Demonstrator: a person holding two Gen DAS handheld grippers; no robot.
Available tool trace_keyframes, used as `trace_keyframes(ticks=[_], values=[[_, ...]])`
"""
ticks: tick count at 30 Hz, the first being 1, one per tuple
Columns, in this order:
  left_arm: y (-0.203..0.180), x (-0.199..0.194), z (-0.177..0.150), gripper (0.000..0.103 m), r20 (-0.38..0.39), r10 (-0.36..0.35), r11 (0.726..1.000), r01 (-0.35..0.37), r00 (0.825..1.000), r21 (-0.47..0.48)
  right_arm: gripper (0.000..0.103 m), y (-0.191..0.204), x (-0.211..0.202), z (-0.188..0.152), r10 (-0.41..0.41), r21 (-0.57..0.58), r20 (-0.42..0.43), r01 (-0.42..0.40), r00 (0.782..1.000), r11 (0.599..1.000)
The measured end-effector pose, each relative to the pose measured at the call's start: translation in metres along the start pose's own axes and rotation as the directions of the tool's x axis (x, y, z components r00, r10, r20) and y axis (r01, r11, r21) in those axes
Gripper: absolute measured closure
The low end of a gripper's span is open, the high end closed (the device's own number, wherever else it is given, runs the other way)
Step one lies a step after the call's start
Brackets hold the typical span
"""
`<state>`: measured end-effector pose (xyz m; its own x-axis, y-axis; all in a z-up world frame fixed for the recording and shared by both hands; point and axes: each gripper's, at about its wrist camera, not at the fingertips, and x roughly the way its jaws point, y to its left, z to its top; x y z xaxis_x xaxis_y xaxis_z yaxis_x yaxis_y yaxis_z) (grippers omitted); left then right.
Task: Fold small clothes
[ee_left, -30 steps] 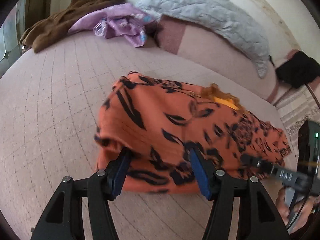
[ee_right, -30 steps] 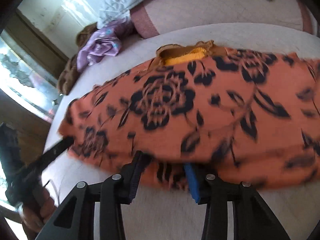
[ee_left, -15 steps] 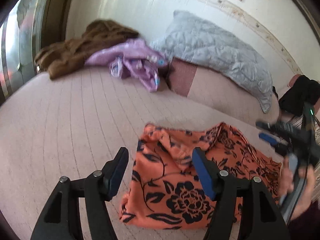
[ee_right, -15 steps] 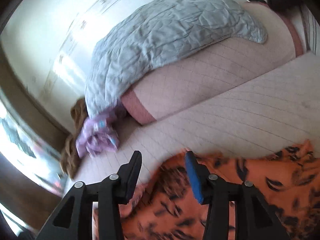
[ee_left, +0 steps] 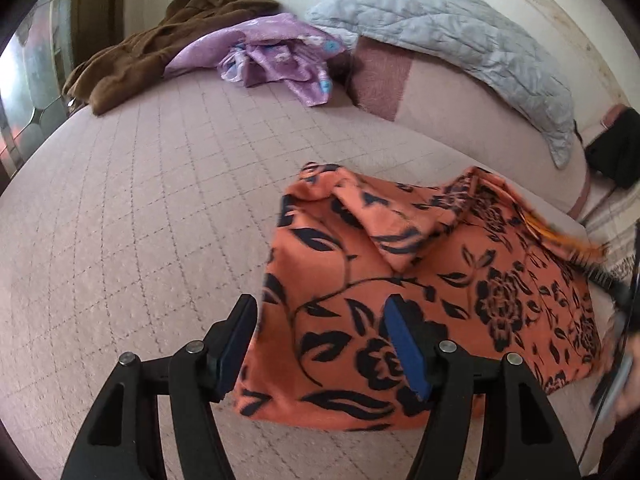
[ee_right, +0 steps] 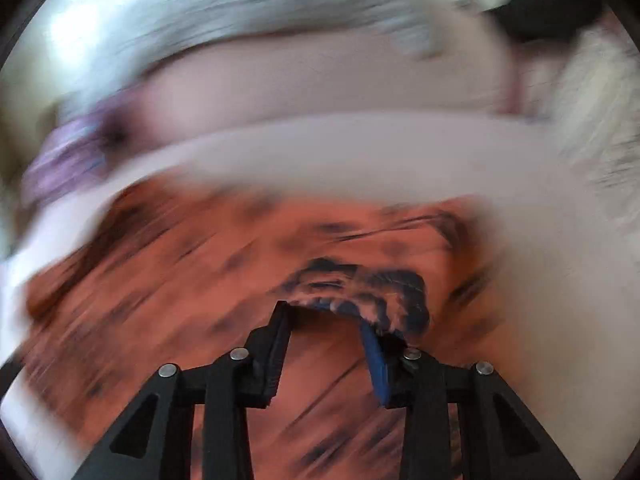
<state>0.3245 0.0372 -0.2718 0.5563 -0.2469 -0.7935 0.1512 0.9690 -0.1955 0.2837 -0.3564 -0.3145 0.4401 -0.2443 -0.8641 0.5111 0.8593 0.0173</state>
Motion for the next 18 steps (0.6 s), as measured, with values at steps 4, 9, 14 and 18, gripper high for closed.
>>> trace_keyframes(ticks=[4,9,14,18], values=[[0.018,-0.01,0.009,0.036,0.036,0.01,0.997,-0.008,0.999,-0.074,0.061,-0.023,-0.031,0.03,-0.058,0.167,0.18,0.027,0.982,0.986],[0.03,-0.022,0.014,0.036,0.068,0.07,0.994,-0.064,0.995,-0.085,0.058,0.068,-0.042,-0.016,0.362,-0.098,-0.028,-0.363,0.932,0.927],[0.05,-0.022,0.013,0.036,0.041,0.135,0.983,-0.129,0.99,-0.133,0.058,0.184,-0.043,-0.068,0.504,-0.299,-0.213,-0.547,0.837,0.782],[0.055,-0.017,0.016,0.036,0.033,0.116,0.983,-0.11,0.993,-0.15,0.055,0.246,-0.026,-0.046,0.452,-0.353,-0.182,-0.487,0.873,0.799]])
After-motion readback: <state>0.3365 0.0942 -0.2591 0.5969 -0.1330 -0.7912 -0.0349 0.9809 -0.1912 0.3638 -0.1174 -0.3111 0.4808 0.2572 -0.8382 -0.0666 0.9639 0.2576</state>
